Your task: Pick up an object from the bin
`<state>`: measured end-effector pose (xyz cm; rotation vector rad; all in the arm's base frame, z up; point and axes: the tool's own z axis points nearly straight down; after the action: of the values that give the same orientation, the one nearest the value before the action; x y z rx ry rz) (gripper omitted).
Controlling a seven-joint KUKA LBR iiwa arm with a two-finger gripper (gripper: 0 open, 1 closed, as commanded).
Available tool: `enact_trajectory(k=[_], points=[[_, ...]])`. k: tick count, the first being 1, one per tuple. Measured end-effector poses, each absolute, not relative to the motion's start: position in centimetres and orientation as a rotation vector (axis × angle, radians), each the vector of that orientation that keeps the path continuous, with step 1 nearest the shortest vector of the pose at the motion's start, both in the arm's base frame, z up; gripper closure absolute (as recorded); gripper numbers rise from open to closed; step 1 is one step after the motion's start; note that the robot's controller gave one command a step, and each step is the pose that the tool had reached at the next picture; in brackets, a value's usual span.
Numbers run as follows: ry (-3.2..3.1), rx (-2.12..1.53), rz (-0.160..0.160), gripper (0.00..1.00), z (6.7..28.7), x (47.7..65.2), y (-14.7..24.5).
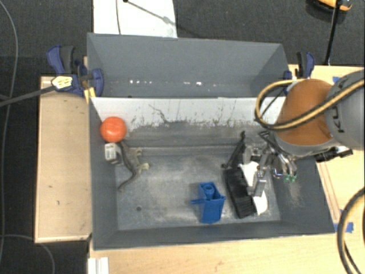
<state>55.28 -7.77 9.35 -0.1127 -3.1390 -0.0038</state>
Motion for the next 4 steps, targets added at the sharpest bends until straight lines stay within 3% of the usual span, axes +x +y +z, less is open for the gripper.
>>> enact_trajectory(k=[1,2,3,4], points=[[-3.142,-0.231,-0.001,0.00,10.1,55.0,-7.8],[-3.130,-0.266,-0.005,0.00,7.9,57.8,-7.8],[-3.126,-0.339,-0.005,0.00,7.3,58.8,-7.1],[-3.065,-0.711,-0.006,1.00,7.1,55.1,-8.8]])
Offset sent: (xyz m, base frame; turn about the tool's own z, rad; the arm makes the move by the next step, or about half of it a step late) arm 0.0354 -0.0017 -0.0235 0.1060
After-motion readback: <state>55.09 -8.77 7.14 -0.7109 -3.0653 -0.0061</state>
